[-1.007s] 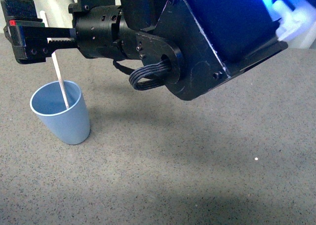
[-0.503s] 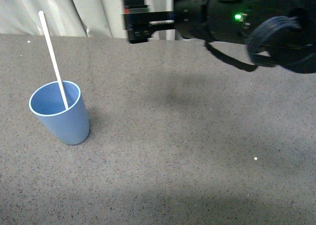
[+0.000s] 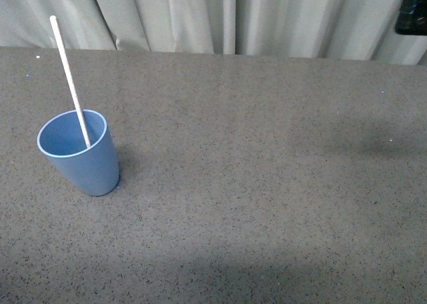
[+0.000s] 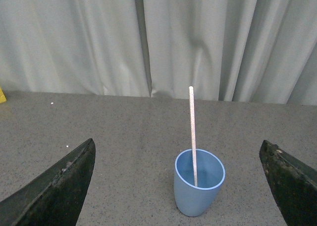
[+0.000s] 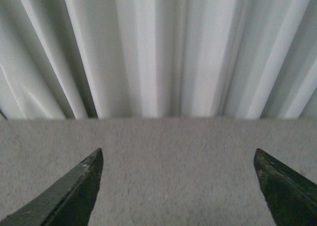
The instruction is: Transfer chopsticks to blue cup
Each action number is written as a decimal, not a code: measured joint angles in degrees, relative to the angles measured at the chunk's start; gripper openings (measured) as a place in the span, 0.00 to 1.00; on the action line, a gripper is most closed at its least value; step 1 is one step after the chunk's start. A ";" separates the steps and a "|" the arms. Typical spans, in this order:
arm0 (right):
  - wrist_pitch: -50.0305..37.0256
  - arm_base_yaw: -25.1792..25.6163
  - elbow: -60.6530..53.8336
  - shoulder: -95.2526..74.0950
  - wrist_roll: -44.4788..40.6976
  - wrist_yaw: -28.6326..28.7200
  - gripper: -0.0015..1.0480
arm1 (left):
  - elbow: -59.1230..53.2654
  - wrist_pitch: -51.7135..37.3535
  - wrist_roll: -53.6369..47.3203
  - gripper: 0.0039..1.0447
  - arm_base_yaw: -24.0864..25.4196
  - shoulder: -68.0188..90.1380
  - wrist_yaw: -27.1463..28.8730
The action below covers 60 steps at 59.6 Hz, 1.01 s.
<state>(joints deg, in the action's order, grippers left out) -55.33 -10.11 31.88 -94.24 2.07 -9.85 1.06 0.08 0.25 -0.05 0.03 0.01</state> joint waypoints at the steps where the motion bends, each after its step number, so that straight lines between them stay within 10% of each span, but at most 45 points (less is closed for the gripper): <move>1: -3.32 0.20 -1.88 0.50 -0.37 0.11 0.79 | 0.00 0.00 -0.02 0.94 0.00 -0.02 -0.07; 26: -8.07 5.18 -22.21 20.22 -1.90 4.83 0.01 | 0.00 0.00 0.00 0.94 0.00 -0.02 0.00; 60: 10.21 9.99 -30.40 46.75 -2.05 9.75 0.01 | 0.00 0.00 0.00 0.94 0.00 -0.02 0.00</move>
<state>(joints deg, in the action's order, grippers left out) -45.12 -0.12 1.48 -47.48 0.01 -0.10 1.06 0.08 0.25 -0.05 0.01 0.01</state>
